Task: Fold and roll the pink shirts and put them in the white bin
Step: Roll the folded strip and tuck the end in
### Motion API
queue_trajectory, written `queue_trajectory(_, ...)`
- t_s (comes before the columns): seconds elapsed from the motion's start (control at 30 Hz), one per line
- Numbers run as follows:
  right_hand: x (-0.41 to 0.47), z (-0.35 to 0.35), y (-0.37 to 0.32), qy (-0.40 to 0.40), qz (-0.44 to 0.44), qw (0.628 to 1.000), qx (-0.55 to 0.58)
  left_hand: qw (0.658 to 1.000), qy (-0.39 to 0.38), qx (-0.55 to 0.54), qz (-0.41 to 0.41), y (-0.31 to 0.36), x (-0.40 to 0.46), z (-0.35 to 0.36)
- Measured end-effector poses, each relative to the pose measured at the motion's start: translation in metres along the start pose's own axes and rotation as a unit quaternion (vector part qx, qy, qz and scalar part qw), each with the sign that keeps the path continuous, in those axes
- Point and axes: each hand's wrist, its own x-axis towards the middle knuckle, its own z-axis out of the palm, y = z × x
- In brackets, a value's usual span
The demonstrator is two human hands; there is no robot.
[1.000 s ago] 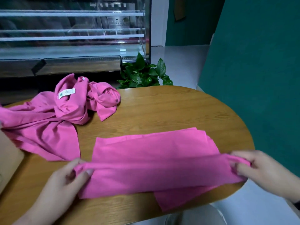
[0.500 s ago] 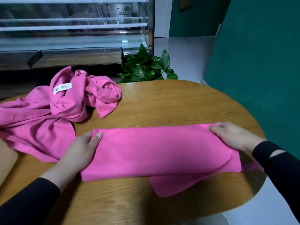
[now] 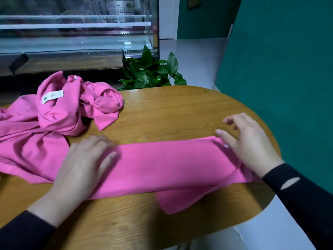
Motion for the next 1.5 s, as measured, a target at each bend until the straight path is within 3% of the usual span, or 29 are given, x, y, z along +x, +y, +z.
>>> queue_trajectory(0.07,-0.021,-0.011,-0.021,-0.041,-0.101,0.994,0.015,0.991,-0.107,-0.022,0.074,0.01,-0.021,0.002)
queue_trajectory(0.13,-0.047,-0.012,-0.029,-0.162,-0.151,0.975,0.012,0.978,-0.189,0.029,0.081,0.006,-0.041,0.011)
queue_trajectory(0.23,-0.08,0.002,-0.021,-0.25,-0.182,0.95,-0.045,0.975,-0.202,0.054,0.069,-0.003,-0.049,0.021)
queue_trajectory(0.3,-0.095,0.014,-0.013,-0.232,-0.206,0.947,-0.076,0.982,-0.171,0.057,0.062,0.002,-0.042,0.021)
queue_trajectory(0.43,-0.096,0.011,-0.005,-0.099,-0.258,0.96,-0.045,0.985,-0.138,0.098,0.041,0.02,-0.03,0.016)
queue_trajectory(0.57,-0.072,-0.011,0.014,-0.014,-0.227,0.973,-0.043,0.985,-0.159,0.072,-0.01,0.015,0.001,-0.01)
queue_trajectory(0.73,-0.05,-0.037,0.003,-0.059,-0.167,0.981,-0.076,0.957,-0.286,-0.031,-0.039,0.013,0.046,-0.035)
queue_trajectory(0.87,-0.048,-0.022,-0.033,-0.083,-0.142,0.985,-0.056,0.942,-0.324,-0.068,-0.051,0.009,0.061,-0.036)
queue_trajectory(1.0,-0.024,0.002,-0.034,-0.132,-0.051,0.982,-0.124,0.945,-0.318,-0.063,-0.036,0.012,0.07,-0.041)
queue_trajectory(1.17,0.018,-0.022,-0.044,-0.047,-0.073,0.986,-0.144,0.947,-0.318,0.034,-0.021,0.004,0.077,-0.06)
queue_trajectory(1.23,0.038,-0.039,-0.047,-0.017,-0.074,0.987,-0.142,0.959,-0.278,0.038,-0.035,-0.002,0.084,-0.069)
queue_trajectory(1.3,0.057,-0.052,-0.049,0.021,-0.091,0.984,-0.149,0.992,-0.117,0.04,-0.029,-0.004,0.097,-0.08)
queue_trajectory(1.37,0.071,-0.061,-0.05,0.08,-0.112,0.98,-0.144,0.997,0.049,0.059,-0.016,0.003,0.113,-0.093)
queue_trajectory(1.43,0.077,-0.066,-0.047,0.122,-0.113,0.979,-0.12,0.992,0.111,0.061,-0.004,0.011,0.118,-0.099)
queue_trajectory(1.5,0.07,-0.063,-0.039,0.119,-0.123,0.98,-0.103,0.989,0.124,0.077,0.03,0.013,0.104,-0.093)
